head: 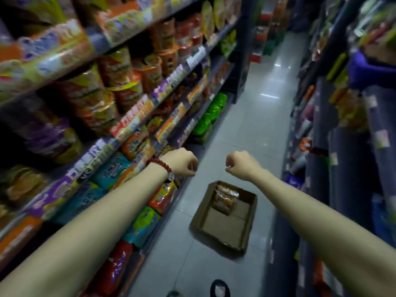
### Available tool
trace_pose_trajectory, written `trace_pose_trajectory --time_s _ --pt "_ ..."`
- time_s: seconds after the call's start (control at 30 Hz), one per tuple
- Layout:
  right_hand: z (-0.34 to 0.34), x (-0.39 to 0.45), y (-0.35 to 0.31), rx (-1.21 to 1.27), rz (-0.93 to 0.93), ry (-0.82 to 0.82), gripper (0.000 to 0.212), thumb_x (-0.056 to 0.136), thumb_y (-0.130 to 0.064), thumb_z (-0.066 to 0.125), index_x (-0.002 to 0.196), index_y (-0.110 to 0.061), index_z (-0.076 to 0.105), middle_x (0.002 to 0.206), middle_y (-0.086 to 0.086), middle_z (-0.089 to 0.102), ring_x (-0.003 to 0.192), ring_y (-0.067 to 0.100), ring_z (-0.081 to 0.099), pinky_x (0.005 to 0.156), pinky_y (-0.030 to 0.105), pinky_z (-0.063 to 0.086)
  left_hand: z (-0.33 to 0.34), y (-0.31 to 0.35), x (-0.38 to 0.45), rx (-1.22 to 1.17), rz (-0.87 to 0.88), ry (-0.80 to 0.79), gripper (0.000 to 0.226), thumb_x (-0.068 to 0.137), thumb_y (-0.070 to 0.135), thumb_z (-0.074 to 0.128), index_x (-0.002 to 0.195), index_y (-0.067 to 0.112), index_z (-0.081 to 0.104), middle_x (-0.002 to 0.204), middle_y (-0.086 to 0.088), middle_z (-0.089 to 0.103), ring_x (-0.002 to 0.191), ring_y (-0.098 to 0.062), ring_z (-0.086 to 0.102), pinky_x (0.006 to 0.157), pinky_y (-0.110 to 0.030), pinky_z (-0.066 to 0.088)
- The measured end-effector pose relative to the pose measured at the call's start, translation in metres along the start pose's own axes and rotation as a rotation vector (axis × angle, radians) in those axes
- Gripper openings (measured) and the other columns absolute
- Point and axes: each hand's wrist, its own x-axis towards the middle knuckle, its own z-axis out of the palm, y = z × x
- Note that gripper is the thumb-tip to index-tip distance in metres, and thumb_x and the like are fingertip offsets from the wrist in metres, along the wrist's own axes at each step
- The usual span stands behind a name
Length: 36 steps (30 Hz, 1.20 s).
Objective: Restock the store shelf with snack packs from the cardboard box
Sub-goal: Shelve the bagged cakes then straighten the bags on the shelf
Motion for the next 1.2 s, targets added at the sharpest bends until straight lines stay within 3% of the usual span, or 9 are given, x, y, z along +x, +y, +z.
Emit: trace_pose_trajectory --time_s 0.2,0.3,0.4,0.53,0.63,0.83,1.07,1.2 --pt "0.049 0.005 0.081 0.093 0.305 -0.084 0.016 0.086 -0.019 0.060 0.100 -0.015 0.068 0.105 0.009 0.068 0.099 0.028 0.062 0.075 0.033 0.050 0.049 0.012 0.098 -0.040 0.136 -0.155 0.019 0.082 0.027 0.065 0.100 0.020 0.070 0.097 -0.001 0.071 0.092 -0.019 0.065 0.076 -0.030 0.052" --pt "0.080 0.011 0.113 0.186 0.433 -0.085 0.018 0.089 -0.022 0.061 0.101 -0.011 0.068 0.103 0.010 0.068 0.097 0.027 0.063 0.074 0.032 0.049 0.081 0.004 0.140 -0.082 0.186 -0.213 0.025 0.084 0.028 0.065 0.106 0.016 0.068 0.104 -0.003 0.070 0.098 -0.019 0.064 0.077 -0.022 0.044" --pt "0.119 0.020 0.142 0.283 0.549 -0.077 0.016 0.088 -0.028 0.062 0.096 -0.017 0.068 0.100 0.007 0.070 0.091 0.023 0.065 0.081 0.036 0.055 0.119 -0.010 0.179 -0.147 0.174 -0.239 0.030 0.086 0.029 0.064 0.112 0.014 0.065 0.112 -0.005 0.067 0.103 -0.021 0.061 0.081 -0.024 0.043" --pt "0.179 0.032 0.177 0.396 0.652 -0.081 0.015 0.087 -0.029 0.066 0.096 -0.017 0.069 0.094 0.003 0.070 0.089 0.018 0.065 0.080 0.030 0.053 0.181 -0.031 0.222 -0.235 0.096 -0.263 0.033 0.087 0.032 0.063 0.114 0.013 0.063 0.114 -0.005 0.066 0.105 -0.021 0.060 0.086 -0.028 0.044" --pt "0.230 0.050 0.205 0.453 0.664 -0.102 0.012 0.089 -0.028 0.065 0.096 -0.018 0.065 0.092 0.001 0.067 0.090 0.018 0.064 0.077 0.028 0.051 0.237 -0.046 0.252 -0.276 0.038 -0.277 0.030 0.086 0.032 0.063 0.110 0.014 0.063 0.112 -0.004 0.066 0.102 -0.019 0.060 0.084 -0.027 0.044" --pt "0.352 0.114 0.266 0.562 0.639 -0.065 0.029 0.090 -0.027 0.064 0.115 -0.011 0.062 0.106 0.004 0.065 0.095 0.015 0.060 0.080 0.025 0.048 0.370 -0.070 0.314 -0.329 -0.005 -0.230 0.026 0.084 0.033 0.066 0.104 0.017 0.066 0.101 0.001 0.068 0.095 -0.015 0.060 0.081 -0.026 0.048" --pt "0.498 0.203 0.329 0.699 0.632 0.036 0.049 0.088 -0.030 0.067 0.132 -0.017 0.051 0.126 0.005 0.058 0.112 0.019 0.054 0.095 0.034 0.049 0.531 -0.092 0.390 -0.410 0.000 -0.150 0.034 0.085 0.029 0.065 0.116 0.017 0.061 0.117 -0.001 0.061 0.105 -0.015 0.057 0.088 -0.023 0.047" --pt "0.562 0.250 0.365 0.734 0.588 0.150 0.058 0.084 -0.032 0.071 0.135 -0.020 0.047 0.134 0.002 0.055 0.122 0.020 0.051 0.094 0.027 0.042 0.603 -0.106 0.431 -0.523 0.023 -0.090 0.032 0.086 0.027 0.064 0.116 0.017 0.061 0.122 0.001 0.059 0.109 -0.012 0.055 0.087 -0.017 0.044"
